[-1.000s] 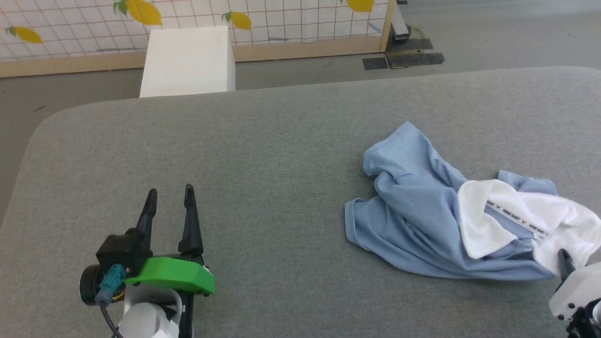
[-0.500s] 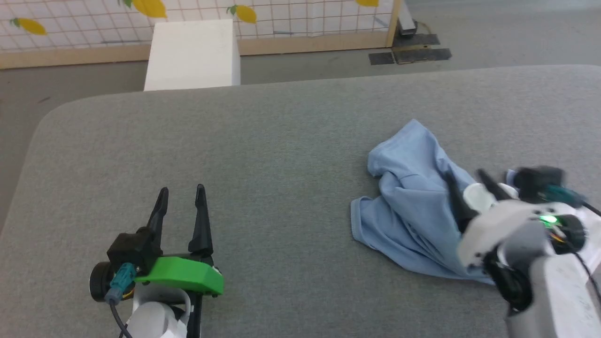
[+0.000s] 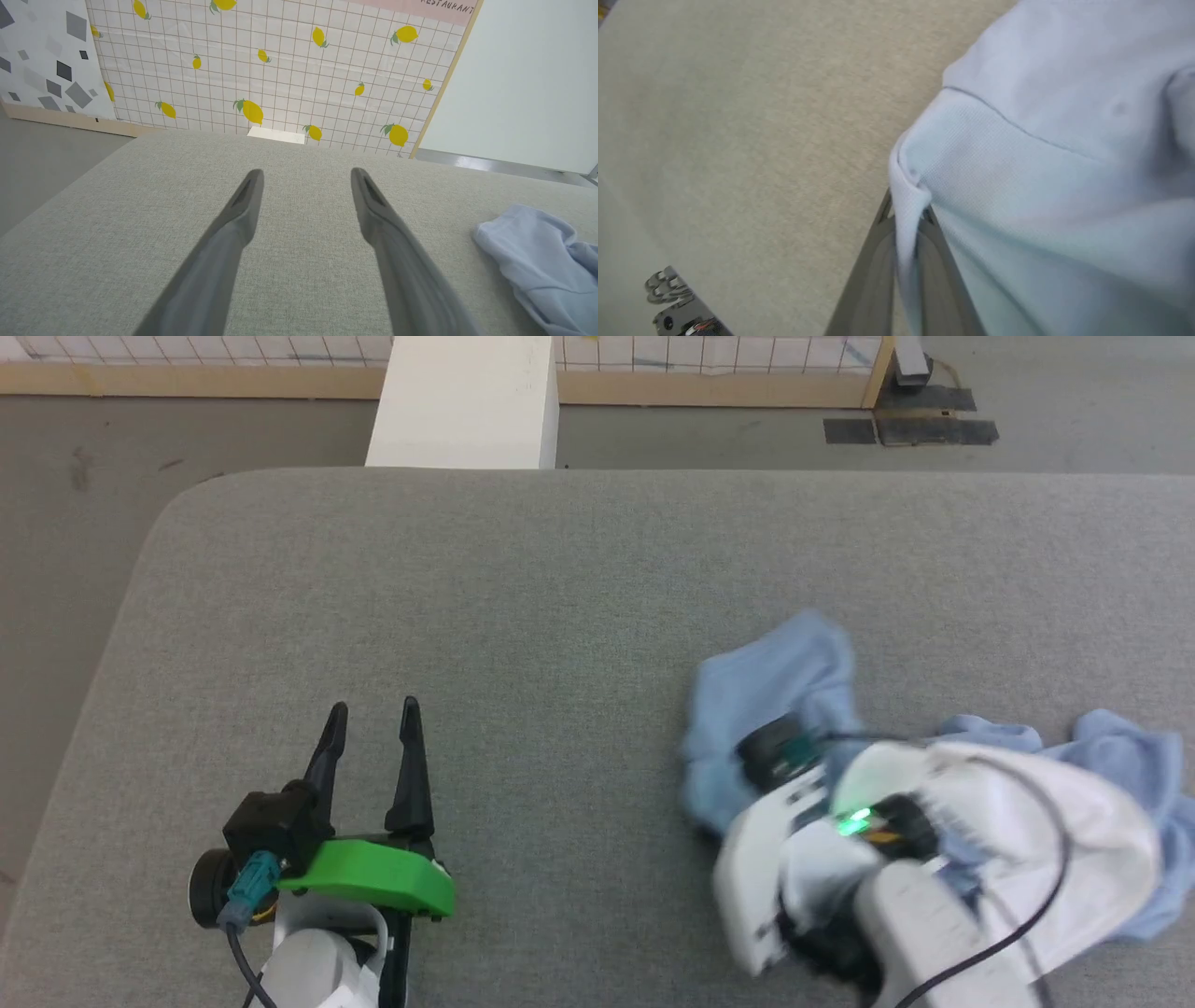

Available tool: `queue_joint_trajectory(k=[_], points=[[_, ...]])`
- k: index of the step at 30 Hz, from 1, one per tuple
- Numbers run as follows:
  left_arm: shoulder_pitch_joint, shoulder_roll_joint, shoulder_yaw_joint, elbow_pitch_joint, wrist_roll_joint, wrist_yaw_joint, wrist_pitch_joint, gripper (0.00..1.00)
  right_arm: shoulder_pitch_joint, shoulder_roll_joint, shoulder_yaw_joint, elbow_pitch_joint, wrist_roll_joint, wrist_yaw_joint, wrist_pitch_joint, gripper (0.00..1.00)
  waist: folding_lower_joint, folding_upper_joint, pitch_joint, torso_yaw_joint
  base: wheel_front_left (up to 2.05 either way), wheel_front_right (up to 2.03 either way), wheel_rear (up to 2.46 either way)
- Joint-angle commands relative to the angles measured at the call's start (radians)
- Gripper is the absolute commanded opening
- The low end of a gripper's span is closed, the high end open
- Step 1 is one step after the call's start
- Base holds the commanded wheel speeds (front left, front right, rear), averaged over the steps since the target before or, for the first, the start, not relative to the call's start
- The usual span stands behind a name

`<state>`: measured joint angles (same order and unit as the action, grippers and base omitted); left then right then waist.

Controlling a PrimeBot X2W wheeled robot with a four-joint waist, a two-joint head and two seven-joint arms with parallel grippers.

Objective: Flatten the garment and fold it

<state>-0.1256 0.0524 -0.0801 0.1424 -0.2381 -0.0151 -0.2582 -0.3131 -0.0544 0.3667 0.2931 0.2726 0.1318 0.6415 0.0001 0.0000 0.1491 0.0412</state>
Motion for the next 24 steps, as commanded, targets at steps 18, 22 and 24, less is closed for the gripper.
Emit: queue_joint_trajectory(k=[18,22,24], points=[[-0.073,-0.002,-0.126,0.121,0.033,-0.028,0.005,1.0,0.177,-0.014,-0.088,-0.355,0.075,-0.001,-0.408,1.0,-0.0001,0.0,-0.043,-0.128,0.0,0.0,0.0],[-0.144,-0.002,-0.169,0.218,0.049,-0.02,0.104,1.0,0.234,0.0,-0.239,-0.359,0.03,-0.001,-0.506,1.0,-0.0001,0.0,-0.035,-0.169,0.0,0.0,0.0],[-0.177,-0.002,-0.179,0.275,0.052,-0.008,0.199,1.0,0.252,0.002,-0.274,-0.347,0.012,-0.001,-0.511,1.0,-0.0001,0.0,-0.03,-0.192,0.0,0.0,0.0]])
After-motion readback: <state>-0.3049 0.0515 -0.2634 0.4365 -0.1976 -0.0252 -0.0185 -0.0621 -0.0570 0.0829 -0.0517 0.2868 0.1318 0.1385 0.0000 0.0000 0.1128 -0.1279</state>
